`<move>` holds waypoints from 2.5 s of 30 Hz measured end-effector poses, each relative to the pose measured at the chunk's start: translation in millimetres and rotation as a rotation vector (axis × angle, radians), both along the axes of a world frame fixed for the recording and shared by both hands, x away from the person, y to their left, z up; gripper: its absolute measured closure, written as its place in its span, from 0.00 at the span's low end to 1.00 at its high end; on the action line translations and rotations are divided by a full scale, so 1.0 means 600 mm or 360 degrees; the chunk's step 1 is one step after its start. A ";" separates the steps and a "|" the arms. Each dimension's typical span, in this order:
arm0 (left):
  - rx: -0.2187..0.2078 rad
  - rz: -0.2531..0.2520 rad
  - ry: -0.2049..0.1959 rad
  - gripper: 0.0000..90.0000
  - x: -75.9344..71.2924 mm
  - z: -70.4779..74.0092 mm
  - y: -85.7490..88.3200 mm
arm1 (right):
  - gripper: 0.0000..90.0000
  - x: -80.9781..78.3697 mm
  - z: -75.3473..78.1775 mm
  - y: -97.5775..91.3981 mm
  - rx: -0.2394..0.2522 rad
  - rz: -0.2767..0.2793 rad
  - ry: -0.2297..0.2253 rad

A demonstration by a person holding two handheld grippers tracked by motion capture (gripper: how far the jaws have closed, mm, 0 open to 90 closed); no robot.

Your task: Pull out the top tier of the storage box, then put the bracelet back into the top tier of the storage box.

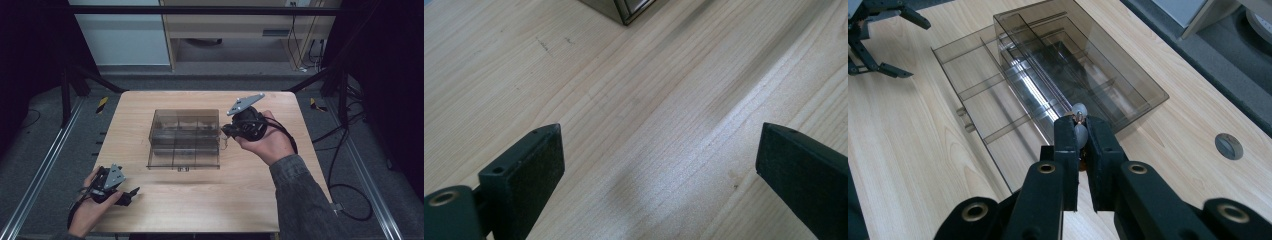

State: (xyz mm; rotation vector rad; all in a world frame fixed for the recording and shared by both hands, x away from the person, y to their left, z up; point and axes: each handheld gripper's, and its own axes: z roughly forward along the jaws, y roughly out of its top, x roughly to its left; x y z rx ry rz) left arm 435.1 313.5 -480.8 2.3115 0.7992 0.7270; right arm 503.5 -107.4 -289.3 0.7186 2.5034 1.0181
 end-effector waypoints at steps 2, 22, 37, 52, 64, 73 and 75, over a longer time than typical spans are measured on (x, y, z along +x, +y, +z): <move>-0.0011 0.0005 -0.0003 0.06 0.000 -0.001 -0.001 | 0.94 0.000 0.001 0.005 0.0004 0.0008 -0.0001; -0.0010 0.0011 -0.0006 0.06 0.000 -0.001 -0.001 | 0.94 0.009 -0.016 0.074 0.0010 0.0109 0.0030; -0.0002 0.0006 -0.0008 0.06 0.000 0.000 0.000 | 0.94 0.012 -0.042 0.137 0.0025 0.0203 0.0082; -0.0009 0.0001 -0.0017 0.06 0.002 0.000 -0.002 | 0.94 0.015 -0.079 0.188 0.0010 0.0262 0.0133; 0.0006 -0.0006 -0.0016 0.06 0.001 0.002 -0.001 | 0.94 0.016 -0.098 0.195 -0.0029 0.0257 0.0161; 0.0005 -0.0003 -0.0012 0.06 0.001 0.001 -0.001 | 0.94 0.020 -0.108 0.192 -0.0064 0.0235 0.0186; -0.0006 0.0001 -0.0016 0.06 0.001 0.001 -0.001 | 0.94 0.021 -0.111 0.193 -0.0075 0.0231 0.0187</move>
